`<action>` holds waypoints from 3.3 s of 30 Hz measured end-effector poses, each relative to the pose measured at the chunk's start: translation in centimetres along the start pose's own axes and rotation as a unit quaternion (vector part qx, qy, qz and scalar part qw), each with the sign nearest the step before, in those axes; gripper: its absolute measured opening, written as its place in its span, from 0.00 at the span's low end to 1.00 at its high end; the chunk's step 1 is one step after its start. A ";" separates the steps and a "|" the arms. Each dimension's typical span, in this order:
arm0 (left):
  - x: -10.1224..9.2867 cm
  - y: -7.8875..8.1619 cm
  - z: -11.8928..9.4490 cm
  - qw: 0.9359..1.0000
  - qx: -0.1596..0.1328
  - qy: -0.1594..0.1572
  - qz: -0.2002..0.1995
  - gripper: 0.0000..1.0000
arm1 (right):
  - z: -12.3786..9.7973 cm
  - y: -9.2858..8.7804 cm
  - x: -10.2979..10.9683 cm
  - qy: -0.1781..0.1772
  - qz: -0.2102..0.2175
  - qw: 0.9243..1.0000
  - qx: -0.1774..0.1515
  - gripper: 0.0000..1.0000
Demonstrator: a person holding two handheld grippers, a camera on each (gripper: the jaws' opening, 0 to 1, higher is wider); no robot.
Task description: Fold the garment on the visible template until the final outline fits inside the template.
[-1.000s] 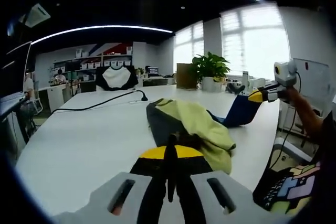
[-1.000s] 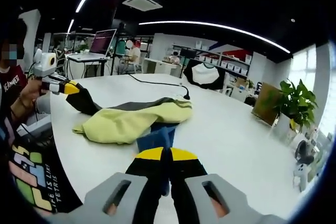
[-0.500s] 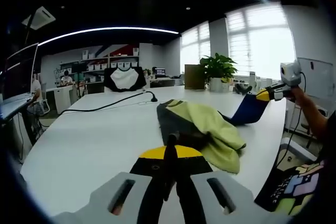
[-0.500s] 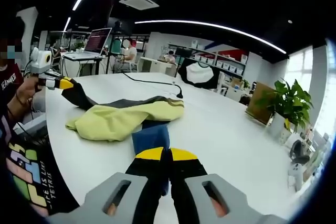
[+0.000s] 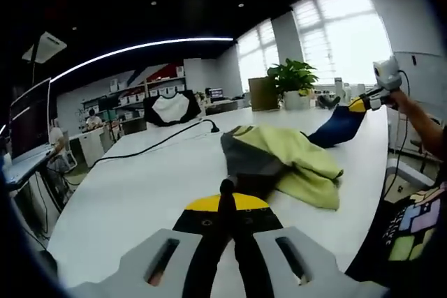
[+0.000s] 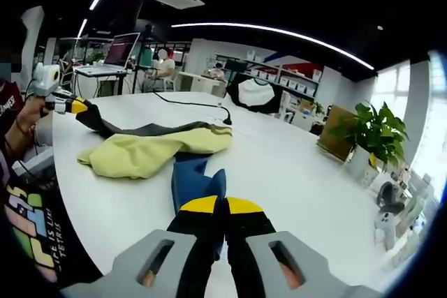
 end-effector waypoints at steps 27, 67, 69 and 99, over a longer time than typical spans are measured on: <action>3.8 -3.3 -0.1 0.998 0.035 0.051 -0.028 0.03 | 0.2 -2.5 -3.1 -0.039 0.003 0.999 0.025 0.00; 5.5 -5.9 -0.2 0.995 0.074 0.066 -0.023 0.03 | 1.3 -5.9 -5.5 -0.064 0.029 0.995 0.065 0.00; 5.6 -6.0 -0.2 0.995 0.074 0.067 -0.025 0.03 | 1.4 -6.0 -5.7 -0.065 0.030 0.995 0.066 0.00; 6.2 -6.4 -0.4 0.989 0.101 0.105 0.028 0.03 | 2.6 -4.7 -10.1 -0.104 -0.003 0.993 0.064 0.00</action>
Point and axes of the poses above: the point that each gripper's makers call its tool centre point, and the gripper's own axes: z roughly forward along the fingers, x roughly to its left, y roughly out of its top, the point moved 4 cm from there along -z, roughly backward along the fingers, and after that the axes turned 4 degrees about -y, right-handed, at the moved point
